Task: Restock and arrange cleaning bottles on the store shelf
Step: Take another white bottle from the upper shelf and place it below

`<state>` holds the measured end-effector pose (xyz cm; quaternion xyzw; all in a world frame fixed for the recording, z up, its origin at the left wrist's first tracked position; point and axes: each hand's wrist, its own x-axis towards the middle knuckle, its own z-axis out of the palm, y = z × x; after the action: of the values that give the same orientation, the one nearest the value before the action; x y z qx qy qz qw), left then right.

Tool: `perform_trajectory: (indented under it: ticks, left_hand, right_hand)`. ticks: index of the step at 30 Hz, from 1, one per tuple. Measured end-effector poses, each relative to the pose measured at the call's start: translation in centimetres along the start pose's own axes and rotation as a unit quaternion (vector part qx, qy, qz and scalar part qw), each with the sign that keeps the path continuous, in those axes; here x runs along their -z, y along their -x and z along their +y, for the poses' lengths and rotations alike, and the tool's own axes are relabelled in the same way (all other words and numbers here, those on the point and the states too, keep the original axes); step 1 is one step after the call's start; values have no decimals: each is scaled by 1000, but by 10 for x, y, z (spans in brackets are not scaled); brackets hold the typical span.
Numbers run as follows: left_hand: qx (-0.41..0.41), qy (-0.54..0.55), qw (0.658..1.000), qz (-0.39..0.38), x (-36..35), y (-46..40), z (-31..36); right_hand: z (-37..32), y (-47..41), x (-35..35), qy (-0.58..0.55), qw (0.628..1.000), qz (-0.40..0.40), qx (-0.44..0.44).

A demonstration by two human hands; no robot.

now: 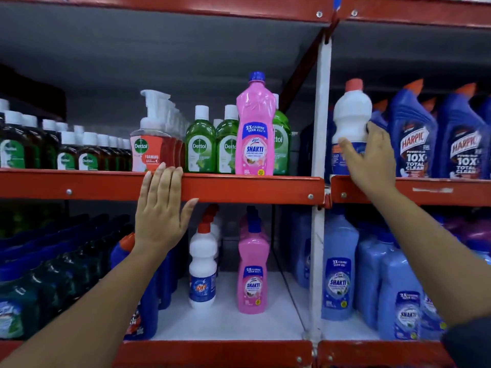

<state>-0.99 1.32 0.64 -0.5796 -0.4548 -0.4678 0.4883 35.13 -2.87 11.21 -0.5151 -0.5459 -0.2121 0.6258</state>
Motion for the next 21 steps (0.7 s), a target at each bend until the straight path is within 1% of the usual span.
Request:
perform_trajectory:
  ticks: [2, 5, 12, 15, 21]
  left_hand:
    - [0, -1, 1000, -3, 0, 0, 0]
    - [-2, -7, 1000, -4, -1, 0, -1]
    - [-4, -7, 1000, 7, -4, 0, -1]
    - [-3, -7, 1000, 4, -3, 1, -1]
    - [-3, 3, 1000, -4, -2, 0, -1]
  right_hand:
    - [1, -16, -1, -17, 998, -23, -50]
    - [-1, -32, -1, -80, 989, -34, -119]
    - [-6, -45, 7, -158, 965, -32, -204]
    - [-13, -46, 11, -174, 964, -26, -201]
    - [-36, -50, 32, -167, 974, 13, -156]
